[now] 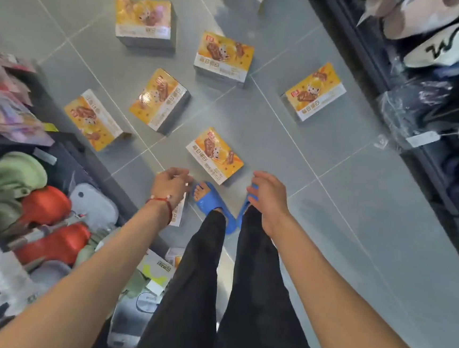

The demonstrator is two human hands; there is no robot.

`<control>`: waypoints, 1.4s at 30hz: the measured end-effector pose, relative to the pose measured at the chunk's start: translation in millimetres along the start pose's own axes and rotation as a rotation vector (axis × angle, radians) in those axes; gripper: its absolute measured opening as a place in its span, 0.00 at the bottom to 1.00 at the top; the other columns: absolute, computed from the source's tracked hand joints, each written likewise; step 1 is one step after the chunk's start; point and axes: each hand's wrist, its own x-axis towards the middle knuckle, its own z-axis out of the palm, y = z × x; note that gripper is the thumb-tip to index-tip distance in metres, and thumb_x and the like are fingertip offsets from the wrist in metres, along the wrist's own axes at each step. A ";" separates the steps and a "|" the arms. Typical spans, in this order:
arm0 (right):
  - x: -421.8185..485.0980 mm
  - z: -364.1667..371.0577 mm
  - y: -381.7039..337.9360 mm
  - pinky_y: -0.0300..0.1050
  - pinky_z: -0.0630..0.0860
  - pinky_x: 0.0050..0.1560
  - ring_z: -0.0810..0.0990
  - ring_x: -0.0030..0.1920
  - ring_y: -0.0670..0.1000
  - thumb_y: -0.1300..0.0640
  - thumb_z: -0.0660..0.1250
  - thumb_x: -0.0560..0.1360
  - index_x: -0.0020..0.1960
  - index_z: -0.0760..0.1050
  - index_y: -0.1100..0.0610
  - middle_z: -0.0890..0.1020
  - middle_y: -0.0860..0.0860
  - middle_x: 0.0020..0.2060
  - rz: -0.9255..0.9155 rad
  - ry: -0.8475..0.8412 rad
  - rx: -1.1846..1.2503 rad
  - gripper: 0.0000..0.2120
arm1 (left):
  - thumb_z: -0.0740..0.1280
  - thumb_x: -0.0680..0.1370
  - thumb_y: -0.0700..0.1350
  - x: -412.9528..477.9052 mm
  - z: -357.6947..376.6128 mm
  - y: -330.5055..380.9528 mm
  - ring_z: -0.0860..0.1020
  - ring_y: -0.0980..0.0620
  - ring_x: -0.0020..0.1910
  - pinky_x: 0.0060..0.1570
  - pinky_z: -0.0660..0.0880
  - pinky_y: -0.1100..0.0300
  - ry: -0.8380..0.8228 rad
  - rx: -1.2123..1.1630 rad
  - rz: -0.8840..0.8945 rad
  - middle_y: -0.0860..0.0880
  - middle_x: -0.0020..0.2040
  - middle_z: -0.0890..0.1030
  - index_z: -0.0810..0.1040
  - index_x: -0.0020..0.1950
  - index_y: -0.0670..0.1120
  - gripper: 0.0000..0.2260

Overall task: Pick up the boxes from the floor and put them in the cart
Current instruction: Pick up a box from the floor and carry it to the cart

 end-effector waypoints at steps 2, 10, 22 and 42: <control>35.9 10.6 12.3 0.45 0.77 0.54 0.79 0.46 0.49 0.60 0.62 0.83 0.65 0.78 0.54 0.79 0.47 0.44 0.035 0.014 0.008 0.12 | 0.63 0.81 0.37 39.9 10.9 -1.7 0.79 0.52 0.42 0.38 0.74 0.62 -0.001 0.047 -0.014 0.44 0.51 0.81 0.78 0.61 0.43 0.10; 185.8 45.7 66.1 0.55 0.77 0.66 0.81 0.55 0.54 0.56 0.62 0.83 0.46 0.75 0.51 0.77 0.48 0.43 0.205 0.023 0.063 0.07 | 0.63 0.80 0.41 201.3 54.4 -31.9 0.81 0.46 0.52 0.54 0.77 0.52 -0.027 0.296 0.032 0.45 0.55 0.84 0.80 0.56 0.47 0.08; 384.3 96.4 143.2 0.62 0.75 0.68 0.79 0.61 0.60 0.42 0.62 0.82 0.67 0.74 0.59 0.80 0.56 0.59 0.350 0.134 0.057 0.24 | 0.68 0.77 0.55 398.9 134.4 -59.6 0.73 0.42 0.68 0.65 0.67 0.54 0.053 0.603 0.171 0.43 0.70 0.76 0.73 0.71 0.44 0.26; 428.9 109.7 146.6 0.58 0.83 0.54 0.84 0.53 0.62 0.44 0.67 0.73 0.63 0.76 0.55 0.84 0.58 0.55 0.332 0.249 0.057 0.23 | 0.68 0.66 0.62 424.3 153.5 -69.0 0.78 0.40 0.56 0.61 0.75 0.46 0.071 0.500 0.048 0.46 0.55 0.78 0.70 0.59 0.53 0.25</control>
